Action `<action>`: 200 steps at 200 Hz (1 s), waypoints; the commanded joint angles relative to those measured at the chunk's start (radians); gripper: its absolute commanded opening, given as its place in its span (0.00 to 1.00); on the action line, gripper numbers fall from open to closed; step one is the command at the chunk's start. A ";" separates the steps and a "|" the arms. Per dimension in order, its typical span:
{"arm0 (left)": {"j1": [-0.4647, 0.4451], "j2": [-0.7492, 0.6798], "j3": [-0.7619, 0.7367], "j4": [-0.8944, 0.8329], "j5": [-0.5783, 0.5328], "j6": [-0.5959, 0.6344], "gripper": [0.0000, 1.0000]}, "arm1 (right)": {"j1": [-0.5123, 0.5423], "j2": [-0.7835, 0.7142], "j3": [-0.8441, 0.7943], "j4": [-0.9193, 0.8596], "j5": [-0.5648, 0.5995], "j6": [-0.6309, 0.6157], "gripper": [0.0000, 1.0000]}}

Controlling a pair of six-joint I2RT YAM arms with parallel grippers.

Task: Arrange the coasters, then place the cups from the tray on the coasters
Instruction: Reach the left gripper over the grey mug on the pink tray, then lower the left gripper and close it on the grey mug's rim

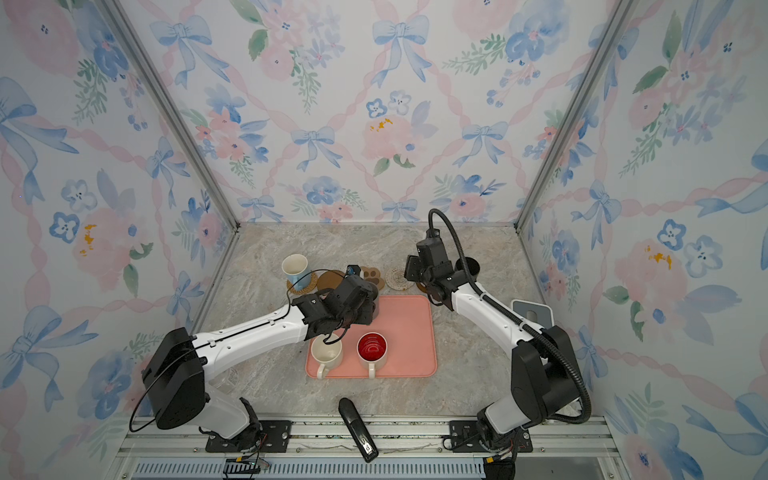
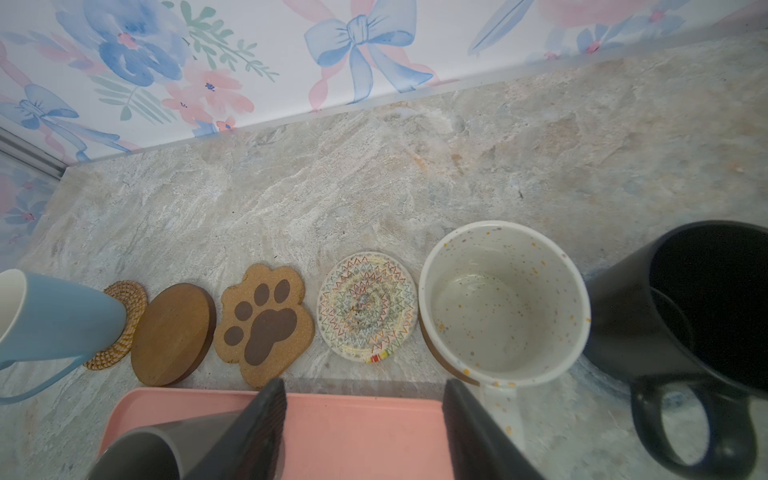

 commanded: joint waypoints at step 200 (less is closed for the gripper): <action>0.017 0.187 0.008 -0.022 -0.057 -0.070 0.40 | -0.009 -0.020 -0.039 0.064 -0.016 0.029 0.60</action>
